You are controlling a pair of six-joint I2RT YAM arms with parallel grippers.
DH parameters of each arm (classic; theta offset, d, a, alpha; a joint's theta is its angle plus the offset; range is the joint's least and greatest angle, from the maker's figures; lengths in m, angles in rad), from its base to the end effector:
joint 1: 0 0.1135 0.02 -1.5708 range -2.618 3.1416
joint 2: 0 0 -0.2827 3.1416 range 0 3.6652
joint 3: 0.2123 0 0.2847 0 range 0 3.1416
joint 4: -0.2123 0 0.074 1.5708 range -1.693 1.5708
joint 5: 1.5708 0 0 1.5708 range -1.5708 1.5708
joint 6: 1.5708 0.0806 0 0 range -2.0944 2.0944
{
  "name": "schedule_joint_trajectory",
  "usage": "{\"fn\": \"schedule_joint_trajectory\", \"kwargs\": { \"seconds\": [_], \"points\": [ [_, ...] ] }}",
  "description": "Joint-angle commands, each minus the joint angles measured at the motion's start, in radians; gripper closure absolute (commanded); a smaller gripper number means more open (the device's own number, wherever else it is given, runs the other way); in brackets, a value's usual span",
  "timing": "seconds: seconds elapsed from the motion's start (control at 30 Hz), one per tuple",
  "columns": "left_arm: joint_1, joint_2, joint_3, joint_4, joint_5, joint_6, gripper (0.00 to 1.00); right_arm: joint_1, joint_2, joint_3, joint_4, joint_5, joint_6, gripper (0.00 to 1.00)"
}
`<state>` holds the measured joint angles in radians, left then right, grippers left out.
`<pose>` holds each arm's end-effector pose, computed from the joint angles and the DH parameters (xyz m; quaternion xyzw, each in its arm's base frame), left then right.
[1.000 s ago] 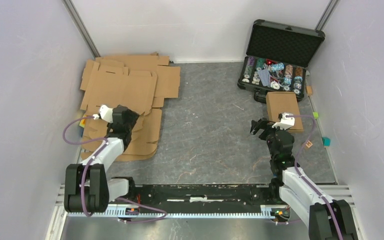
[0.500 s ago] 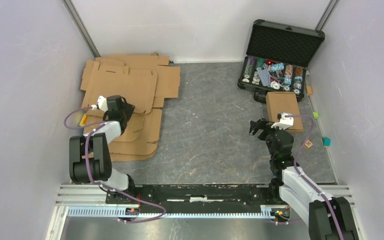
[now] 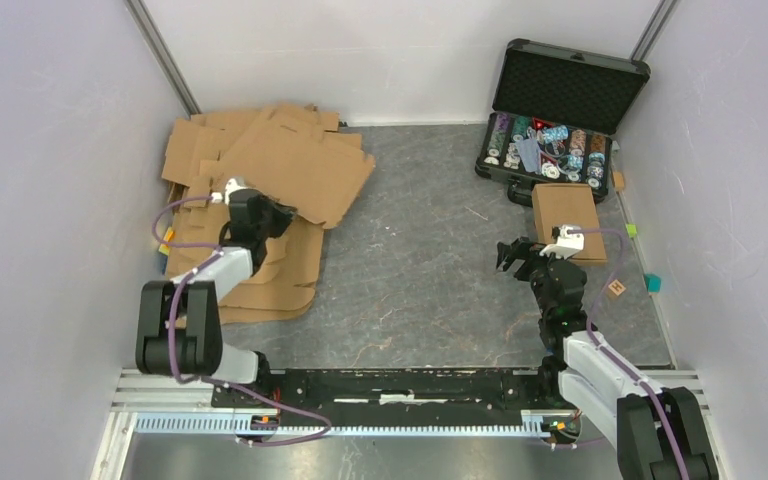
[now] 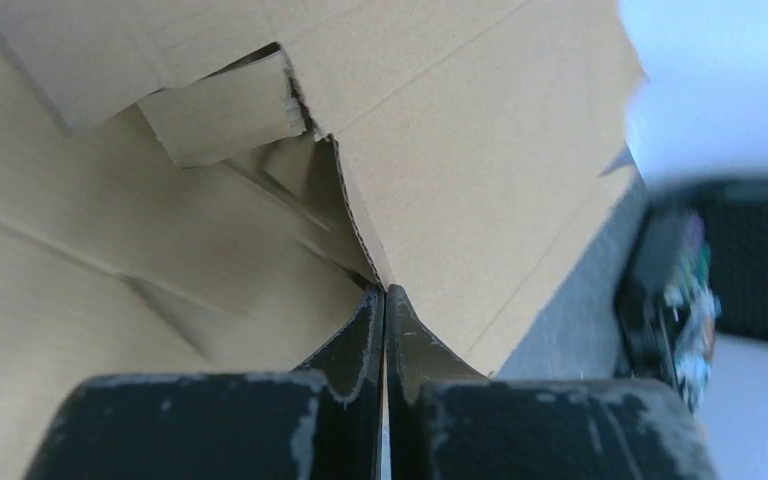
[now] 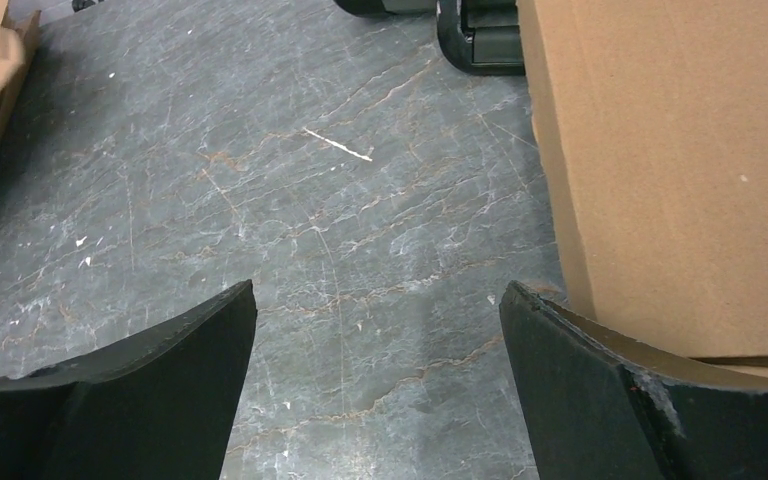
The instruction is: Fold the paper box
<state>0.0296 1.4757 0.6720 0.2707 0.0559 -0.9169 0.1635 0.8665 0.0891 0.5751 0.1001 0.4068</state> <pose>0.3625 0.0062 0.1577 -0.3833 0.7789 -0.2347 0.4373 0.2267 0.0292 0.1455 0.1253 0.7644 0.1404 0.6167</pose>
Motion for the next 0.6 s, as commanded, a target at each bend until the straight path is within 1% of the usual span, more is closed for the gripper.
{"fn": "schedule_joint_trajectory", "kwargs": {
  "seconds": [0.0, 0.1, 0.17, 0.3, 0.37, 0.47, 0.57],
  "points": [
    [-0.150, -0.145, -0.037, 0.068, 0.110, 0.160, 0.98, 0.002, 0.015, 0.009, 0.048, -0.054, -0.002, 0.04],
    [-0.274, -0.189, -0.065, 0.076, 0.140, 0.196, 0.98, 0.003, 0.011, 0.015, 0.036, -0.047, -0.005, 0.04],
    [-0.317, -0.194, -0.081, 0.103, 0.191, 0.207, 0.98, 0.004, 0.012, 0.023, 0.019, -0.032, -0.006, 0.04],
    [-0.379, -0.156, -0.073, 0.101, 0.262, 0.243, 0.97, 0.003, 0.040, 0.063, -0.043, -0.035, -0.009, 0.03],
    [-0.409, -0.113, -0.061, 0.102, 0.298, 0.260, 0.97, 0.004, 0.076, 0.086, -0.069, -0.077, -0.009, 0.03],
    [-0.426, -0.035, -0.042, 0.102, 0.353, 0.285, 0.97, 0.003, 0.172, 0.169, -0.181, -0.097, -0.014, 0.03],
    [-0.430, 0.033, -0.009, 0.097, 0.407, 0.283, 0.98, 0.004, 0.280, 0.256, -0.261, -0.097, -0.027, 0.06]
  ]
}}
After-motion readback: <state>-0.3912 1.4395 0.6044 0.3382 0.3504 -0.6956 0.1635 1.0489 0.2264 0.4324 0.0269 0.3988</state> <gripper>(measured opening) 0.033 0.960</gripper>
